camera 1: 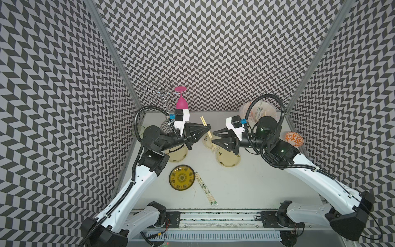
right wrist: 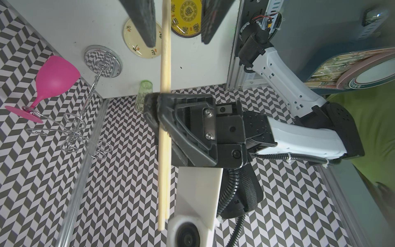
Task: Remove the packaging of disposable chopsticks
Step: Place the disposable chopsticks on the plate.
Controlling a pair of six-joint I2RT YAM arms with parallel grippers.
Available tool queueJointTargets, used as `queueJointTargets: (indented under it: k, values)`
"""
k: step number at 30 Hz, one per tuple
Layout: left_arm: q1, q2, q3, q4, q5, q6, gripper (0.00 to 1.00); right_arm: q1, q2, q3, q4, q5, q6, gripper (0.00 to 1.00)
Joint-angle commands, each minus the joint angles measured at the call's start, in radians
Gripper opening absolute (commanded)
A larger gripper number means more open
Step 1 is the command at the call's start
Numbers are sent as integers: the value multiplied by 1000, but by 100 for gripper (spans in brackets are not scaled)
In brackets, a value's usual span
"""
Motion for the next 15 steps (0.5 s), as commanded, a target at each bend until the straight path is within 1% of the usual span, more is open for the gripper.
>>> queueJointTargets:
  k: [1, 7, 12, 13, 15]
  values:
    - [-5, -8, 32, 15, 16, -10, 0, 7, 14, 17, 17, -34, -11, 33]
    - [-10, -1, 33, 22, 23, -13, 0, 8, 35, 31, -2, -67, 2, 34]
    - [-19, 4, 31, 47, 53, -15, 0, 9, 49, 35, -9, -63, 0, 31]
    - [-19, 5, 30, 52, 57, -15, 0, 9, 50, 35, -9, -62, 1, 29]
    - [-23, 3, 31, 56, 57, -15, 0, 9, 51, 35, -8, -61, 0, 18]
